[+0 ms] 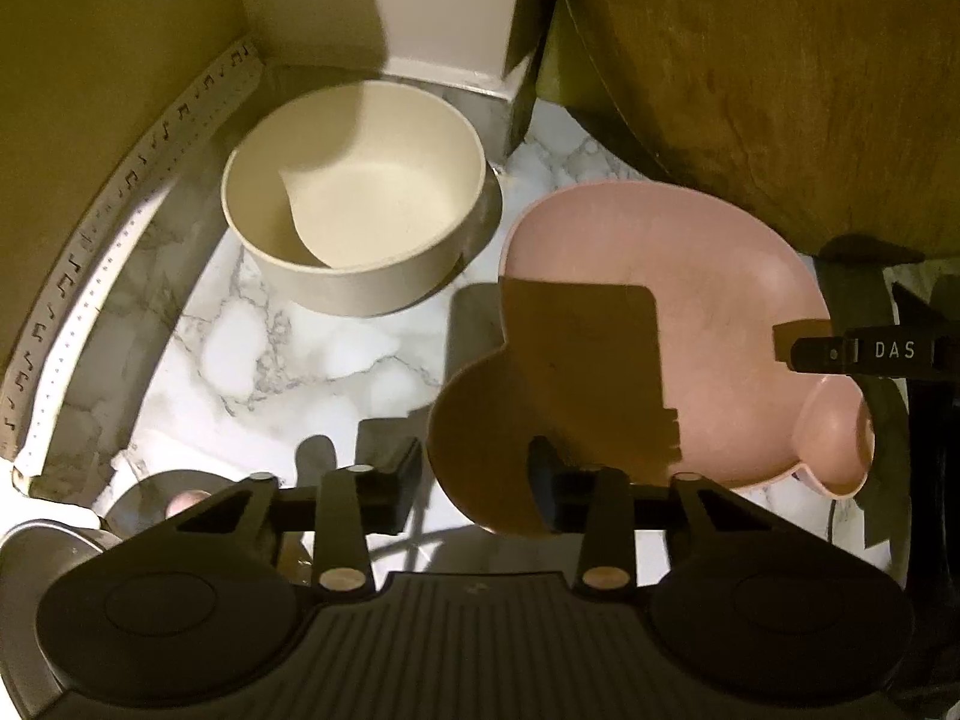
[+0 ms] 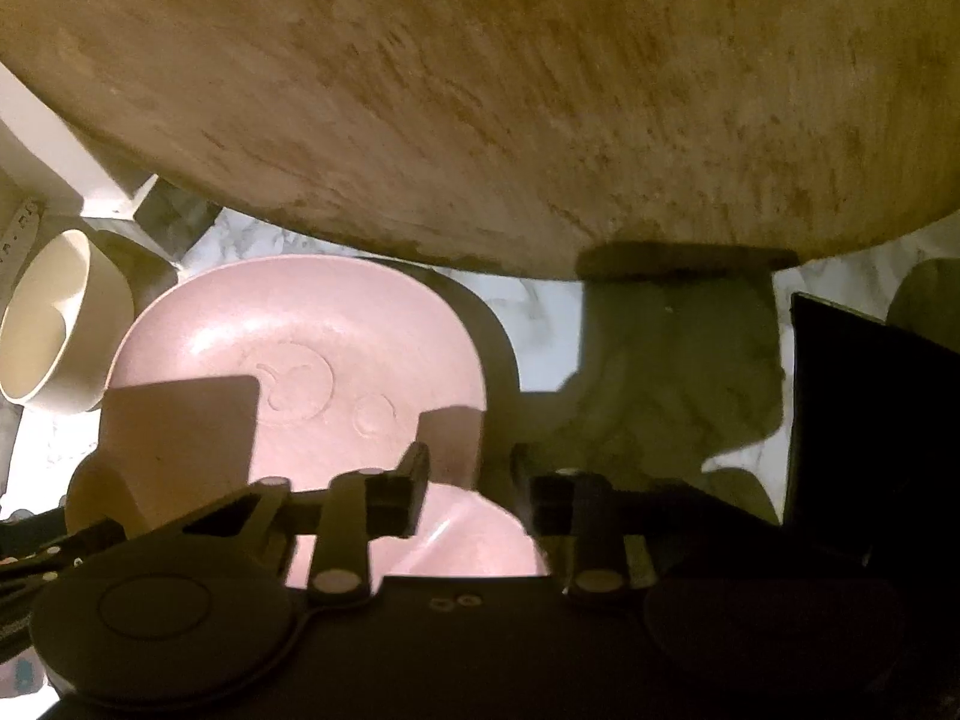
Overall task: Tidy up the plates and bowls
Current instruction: 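Grasp the pink bear-shaped plate rim with the left gripper and lift it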
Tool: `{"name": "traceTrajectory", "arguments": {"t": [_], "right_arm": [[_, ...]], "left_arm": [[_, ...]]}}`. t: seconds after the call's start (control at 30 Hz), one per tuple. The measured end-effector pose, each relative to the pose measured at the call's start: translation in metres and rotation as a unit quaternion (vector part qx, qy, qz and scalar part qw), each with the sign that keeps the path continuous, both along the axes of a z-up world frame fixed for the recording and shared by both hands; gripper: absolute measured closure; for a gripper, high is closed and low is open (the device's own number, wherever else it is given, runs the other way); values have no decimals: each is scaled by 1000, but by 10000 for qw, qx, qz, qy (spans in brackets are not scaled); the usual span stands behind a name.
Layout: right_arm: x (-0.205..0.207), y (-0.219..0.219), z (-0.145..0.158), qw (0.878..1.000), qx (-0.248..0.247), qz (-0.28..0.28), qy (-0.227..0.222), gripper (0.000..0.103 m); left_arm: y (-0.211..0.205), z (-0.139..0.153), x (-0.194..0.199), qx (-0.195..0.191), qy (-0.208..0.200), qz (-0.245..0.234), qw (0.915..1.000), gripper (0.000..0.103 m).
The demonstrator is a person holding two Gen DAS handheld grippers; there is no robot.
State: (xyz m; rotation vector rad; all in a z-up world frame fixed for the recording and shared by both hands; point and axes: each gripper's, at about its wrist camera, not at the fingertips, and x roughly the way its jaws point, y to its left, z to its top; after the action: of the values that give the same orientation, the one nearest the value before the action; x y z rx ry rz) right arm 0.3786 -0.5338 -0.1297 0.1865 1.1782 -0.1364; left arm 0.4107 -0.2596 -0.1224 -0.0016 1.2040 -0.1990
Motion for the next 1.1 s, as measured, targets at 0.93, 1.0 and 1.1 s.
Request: {"name": "traceTrajectory", "arguments": {"t": [0.93,1.0,1.1], "right_arm": [[-60,33,54,9967,-461,391,-546,96],[-70,38,62,9962,-429,421,-625,96],[-83,45,75,9952,-360,491,-763,96]], "left_arm": [[19,36,-43,33,-323,23,9995,94],[23,44,-51,44,-349,15,9994,94],[32,57,-66,19,-419,30,9991,94]]}}
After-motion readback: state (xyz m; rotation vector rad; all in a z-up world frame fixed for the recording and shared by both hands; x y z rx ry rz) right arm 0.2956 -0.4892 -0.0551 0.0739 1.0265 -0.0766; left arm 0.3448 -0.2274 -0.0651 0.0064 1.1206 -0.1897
